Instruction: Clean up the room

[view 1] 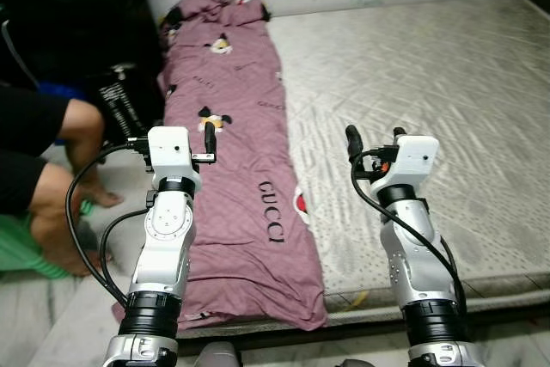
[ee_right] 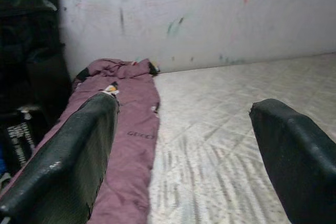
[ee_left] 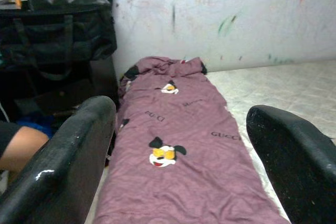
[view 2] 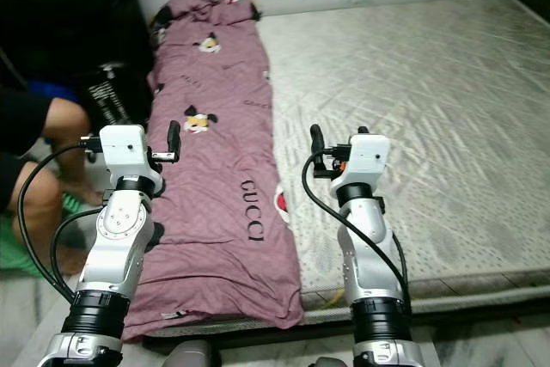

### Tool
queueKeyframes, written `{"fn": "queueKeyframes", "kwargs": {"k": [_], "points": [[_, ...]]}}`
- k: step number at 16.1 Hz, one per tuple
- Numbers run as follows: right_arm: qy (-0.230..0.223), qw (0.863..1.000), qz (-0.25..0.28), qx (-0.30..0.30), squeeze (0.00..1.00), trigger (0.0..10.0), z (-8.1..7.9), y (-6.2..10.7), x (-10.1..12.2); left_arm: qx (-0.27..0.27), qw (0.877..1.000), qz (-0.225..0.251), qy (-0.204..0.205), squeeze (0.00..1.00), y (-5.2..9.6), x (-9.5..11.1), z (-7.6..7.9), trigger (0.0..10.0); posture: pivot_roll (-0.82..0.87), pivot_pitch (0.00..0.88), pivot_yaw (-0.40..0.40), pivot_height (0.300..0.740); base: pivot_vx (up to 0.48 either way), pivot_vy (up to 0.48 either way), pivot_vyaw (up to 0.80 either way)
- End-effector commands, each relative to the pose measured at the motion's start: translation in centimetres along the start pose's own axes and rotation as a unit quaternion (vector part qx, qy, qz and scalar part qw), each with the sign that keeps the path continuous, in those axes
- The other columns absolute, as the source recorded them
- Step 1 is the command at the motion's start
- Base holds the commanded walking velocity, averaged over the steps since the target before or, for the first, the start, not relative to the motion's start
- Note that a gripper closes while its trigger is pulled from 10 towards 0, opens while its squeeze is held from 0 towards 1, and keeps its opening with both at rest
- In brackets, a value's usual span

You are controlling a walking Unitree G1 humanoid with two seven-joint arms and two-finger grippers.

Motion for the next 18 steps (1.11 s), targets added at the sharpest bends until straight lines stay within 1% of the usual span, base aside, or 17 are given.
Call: {"fn": "queueKeyframes", "kwargs": {"k": [1,2,6,11,12,15,18], "points": [[-0.002,1.000,-0.003,0.007,0.00,10.0,-0.5,-0.2,-0.1,0.009,1.000,-0.012,-0.003,0.00,0.3,-0.8,-0.5,10.0,-0.03,0.003,0.072,0.740,0.000,0.000,0.00],[-0.006,1.000,-0.007,0.007,0.00,10.0,-0.5,-0.4,-0.1,0.007,1.000,-0.014,0.002,0.00,0.3,-0.9,-0.1,10.0,-0.04,0.004,0.068,0.740,0.000,0.000,0.00],[-0.007,1.000,-0.001,0.017,0.00,10.0,-0.9,-0.7,0.3,-0.002,1.000,-0.016,0.012,0.00,0.3,-1.0,0.6,10.0,-0.04,0.007,0.063,0.740,0.000,0.000,-0.70],[-0.004,1.000,0.002,0.027,0.00,10.0,-1.3,-0.9,0.5,-0.011,1.000,-0.019,0.017,0.00,0.4,-1.1,1.1,10.0,-0.04,0.009,0.060,0.740,0.000,0.000,0.00],[-0.001,1.000,-0.007,0.029,0.00,10.0,-1.4,-1.0,0.1,-0.013,0.999,-0.019,0.024,0.00,0.5,-1.1,1.3,10.0,-0.04,0.010,0.055,0.740,0.000,0.000,0.00],[-0.004,0.999,-0.005,0.031,0.00,10.0,-1.5,-1.0,0.2,-0.015,0.999,-0.023,0.028,0.00,0.5,-1.3,1.4,10.0,-0.04,0.009,0.053,0.740,0.000,0.000,-0.73],[0.000,0.999,-0.004,0.036,0.00,10.0,-1.7,-1.2,0.2,-0.022,0.999,-0.023,0.037,0.00,0.4,-1.3,1.5,10.0,-0.04,0.004,0.052,0.740,0.000,0.000,0.00]]}}
Point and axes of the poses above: a point about 5 cm out from each wrist's last joint towards the gripper, its own y axis pointing back from the gripper into the wrist, its own x axis along the axis of the wrist's last joint, z = x × y, the point moved 6 cm from there along -y, pointing out of the wrist towards the gripper, and after that the axes turned 3 degrees about y, right-handed, at the moved point
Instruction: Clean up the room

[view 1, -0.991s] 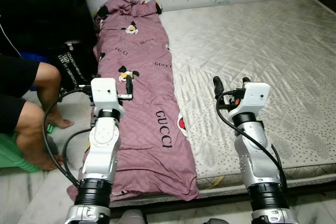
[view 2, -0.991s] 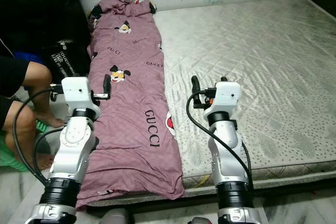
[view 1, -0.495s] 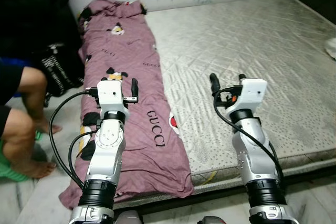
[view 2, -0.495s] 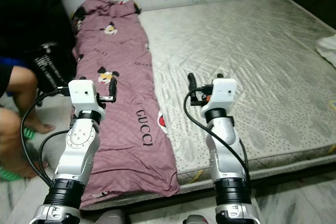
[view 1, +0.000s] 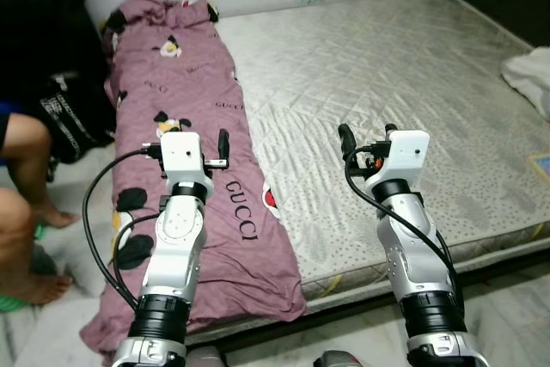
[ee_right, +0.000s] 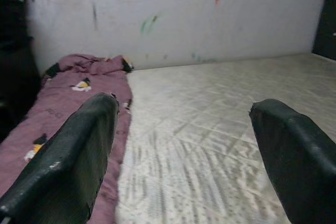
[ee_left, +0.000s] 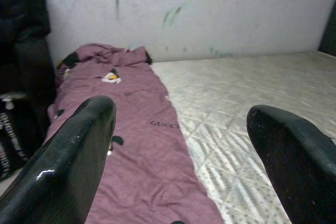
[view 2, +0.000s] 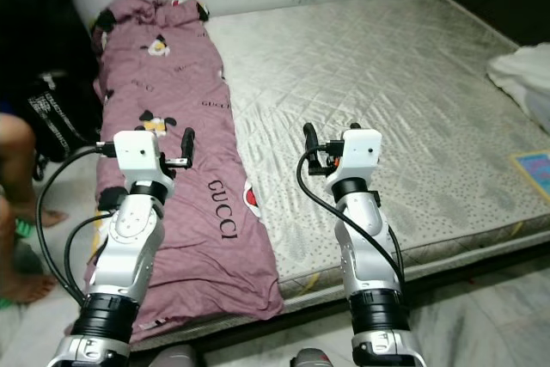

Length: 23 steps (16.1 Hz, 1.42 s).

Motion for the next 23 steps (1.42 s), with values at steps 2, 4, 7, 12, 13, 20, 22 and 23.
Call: {"fn": "queueKeyframes", "kwargs": {"k": [2,4,7,12,13,20,22,23], "points": [[-0.001,1.000,0.004,0.010,0.00,10.0,-0.61,-0.36,0.22,-0.001,1.000,0.000,0.000,0.00,-0.03,0.02,-0.26,10.0,-0.04,0.004,0.054,0.740,0.000,0.000,0.00],[-0.001,1.000,0.003,0.010,0.00,10.0,-0.62,-0.25,0.07,-0.005,1.000,0.004,-0.002,0.00,0.04,0.12,-0.10,10.0,-0.04,0.006,0.055,0.740,0.000,0.000,0.00],[0.001,1.000,0.001,0.010,0.00,10.0,-0.62,-0.18,-0.07,-0.004,1.000,0.001,0.001,0.00,0.02,0.10,0.17,10.0,-0.04,0.008,0.056,0.740,0.000,0.000,0.00],[0.001,1.000,0.001,0.009,0.00,10.0,-0.57,-0.21,-0.09,-0.002,1.000,-0.003,0.000,0.00,-0.01,-0.07,0.15,10.0,-0.04,0.010,0.058,0.740,-0.133,0.000,0.00],[0.001,1.000,0.002,0.009,0.00,10.0,-0.58,-0.21,-0.07,-0.002,1.000,-0.004,-0.001,0.00,-0.01,-0.09,0.11,10.0,-0.04,0.012,0.058,0.740,-0.405,0.000,0.00],[0.003,1.000,0.002,0.006,0.00,10.0,-0.41,-0.39,-0.06,0.004,1.000,-0.001,0.005,0.00,-0.02,0.04,-0.09,10.0,-0.04,0.013,0.057,0.740,-0.312,0.000,0.00],[0.004,1.000,0.002,0.005,0.00,10.0,-0.31,-0.46,-0.08,0.006,1.000,0.005,0.004,0.00,-0.05,0.23,-0.42,10.0,-0.03,0.013,0.056,0.740,0.000,0.000,0.00],[0.005,1.000,0.002,0.006,0.00,10.0,-0.30,-0.52,-0.09,0.008,1.000,0.006,0.007,0.00,-0.05,0.29,-0.59,10.0,-0.03,0.013,0.054,0.740,0.000,0.000,0.00]]}}
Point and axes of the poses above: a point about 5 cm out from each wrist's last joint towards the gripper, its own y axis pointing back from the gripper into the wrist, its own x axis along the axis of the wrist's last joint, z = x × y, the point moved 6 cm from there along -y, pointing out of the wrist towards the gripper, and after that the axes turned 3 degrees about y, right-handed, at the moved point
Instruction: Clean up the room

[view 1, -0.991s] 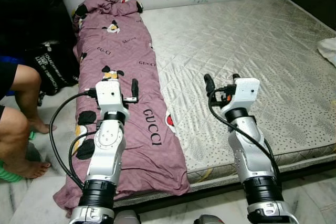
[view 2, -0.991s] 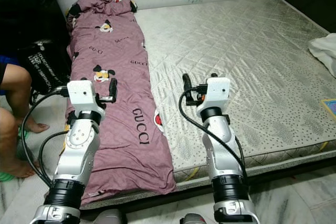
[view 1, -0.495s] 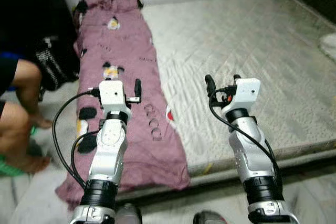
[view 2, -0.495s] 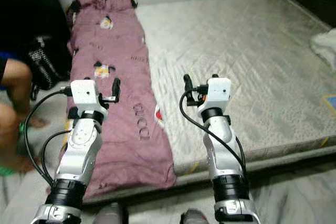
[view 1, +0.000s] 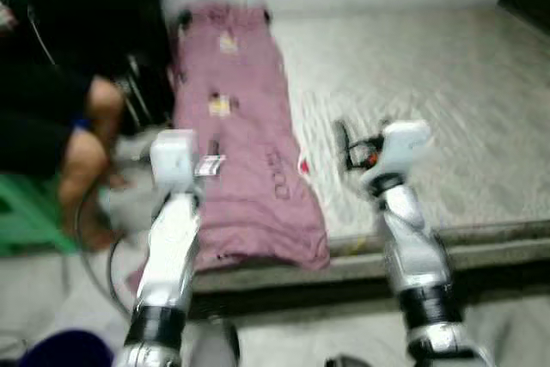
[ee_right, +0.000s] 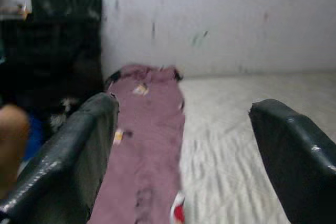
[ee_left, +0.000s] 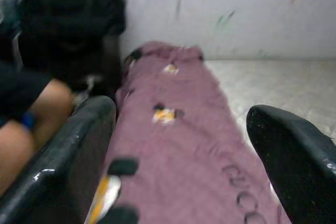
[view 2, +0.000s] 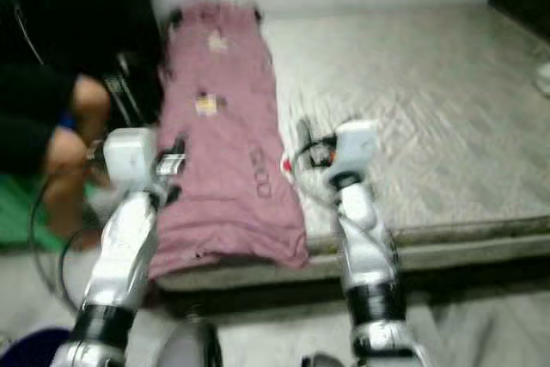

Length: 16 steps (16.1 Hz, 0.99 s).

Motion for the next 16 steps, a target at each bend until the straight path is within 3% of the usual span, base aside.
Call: {"fn": "queueKeyframes", "kwargs": {"k": [1,10,16], "points": [[0.002,1.000,0.004,0.003,0.00,10.0,-0.1,-0.4,0.4,-0.008,1.000,0.024,0.000,0.00,-0.7,1.6,0.4,10.0,-0.03,0.013,0.053,0.740,0.000,0.000,0.00],[0.017,0.999,0.011,0.025,0.00,10.0,-1.0,-0.4,0.5,-0.011,1.000,0.022,0.009,0.00,-0.6,1.5,0.1,10.0,-0.03,0.011,0.049,0.740,0.000,0.000,0.00],[0.024,0.999,0.012,0.032,0.00,10.0,-1.1,-0.1,0.4,-0.020,1.000,0.016,0.015,0.00,-0.6,1.2,0.6,10.0,-0.04,0.014,0.048,0.740,0.000,0.000,0.80]]}}
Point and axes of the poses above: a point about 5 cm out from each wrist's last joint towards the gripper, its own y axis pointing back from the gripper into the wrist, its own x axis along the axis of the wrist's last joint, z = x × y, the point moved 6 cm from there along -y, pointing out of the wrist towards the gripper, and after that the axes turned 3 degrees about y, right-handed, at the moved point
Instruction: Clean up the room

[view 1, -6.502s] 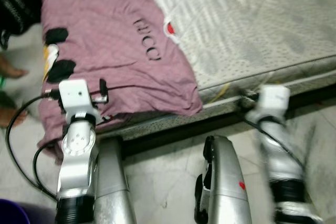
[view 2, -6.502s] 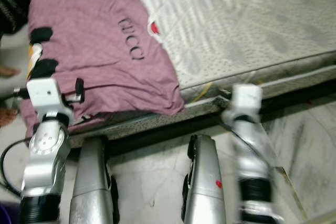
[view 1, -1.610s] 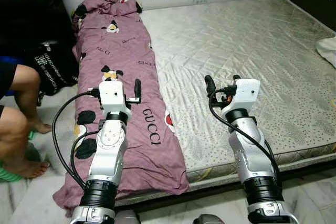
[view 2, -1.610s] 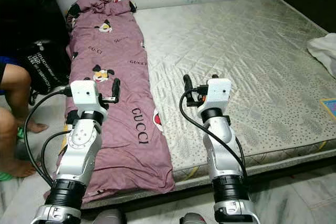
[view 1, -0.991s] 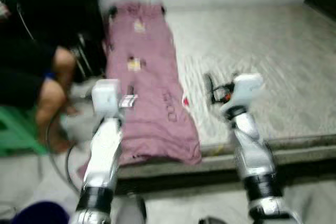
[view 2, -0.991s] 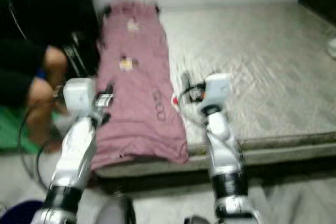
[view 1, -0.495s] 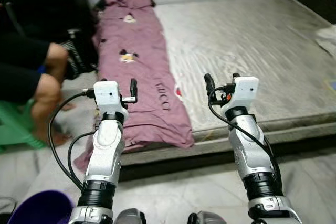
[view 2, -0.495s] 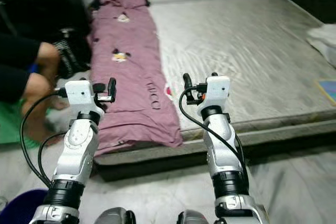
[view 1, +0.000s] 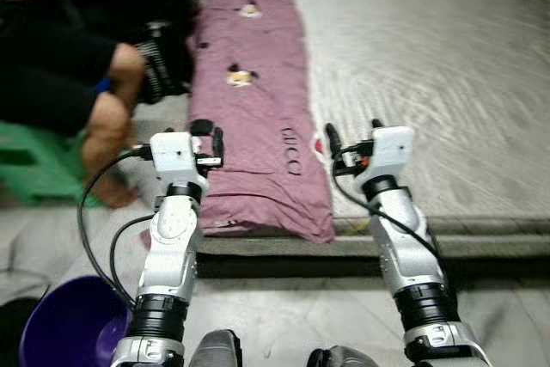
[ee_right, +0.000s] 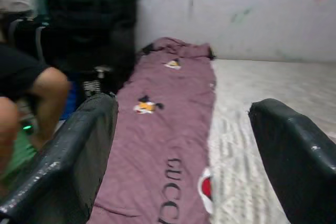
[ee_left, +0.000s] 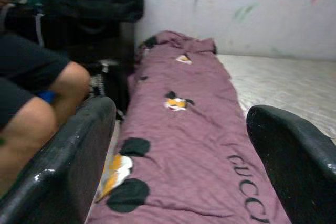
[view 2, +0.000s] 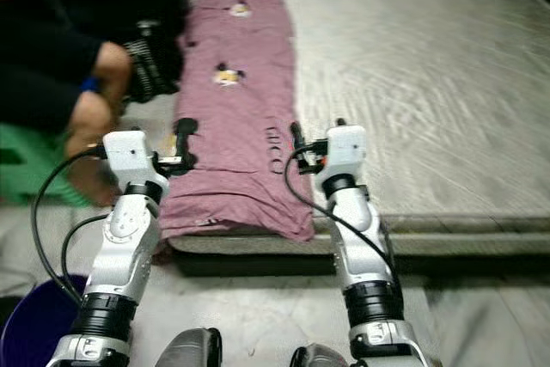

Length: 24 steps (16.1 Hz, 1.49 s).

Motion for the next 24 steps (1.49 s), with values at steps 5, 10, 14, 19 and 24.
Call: {"fn": "queueKeyframes", "kwargs": {"k": [5,10,14,19,24], "points": [[0.005,1.000,0.011,0.002,0.00,10.0,0.3,-0.1,0.6,0.001,1.000,-0.004,0.013,0.00,-0.1,-0.2,0.1,10.0,-0.03,0.008,0.043,0.740,0.000,0.000,0.79],[-0.004,1.000,0.008,-0.001,0.00,10.0,0.4,-0.2,0.5,-0.001,1.000,-0.004,0.020,0.00,-0.1,-0.1,0.3,10.0,-0.04,0.006,0.041,0.740,0.000,0.000,0.36],[-0.012,1.000,0.001,-0.009,0.00,10.0,0.7,-0.2,0.2,-0.010,1.000,0.002,0.023,0.00,-0.1,0.0,0.7,10.0,-0.04,0.007,0.041,0.740,0.000,0.000,-0.13],[-0.013,1.000,-0.003,-0.011,0.00,10.0,0.8,-0.1,0.1,-0.019,1.000,0.001,0.017,0.00,0.0,0.0,1.1,10.0,-0.04,0.010,0.040,0.740,0.000,0.000,-0.80],[-0.011,1.000,-0.002,-0.012,0.00,10.0,0.9,0.0,0.1,-0.030,0.999,0.002,0.018,0.00,0.1,-0.1,1.5,10.0,-0.05,0.012,0.040,0.740,0.000,-0.051,-0.56]]}}
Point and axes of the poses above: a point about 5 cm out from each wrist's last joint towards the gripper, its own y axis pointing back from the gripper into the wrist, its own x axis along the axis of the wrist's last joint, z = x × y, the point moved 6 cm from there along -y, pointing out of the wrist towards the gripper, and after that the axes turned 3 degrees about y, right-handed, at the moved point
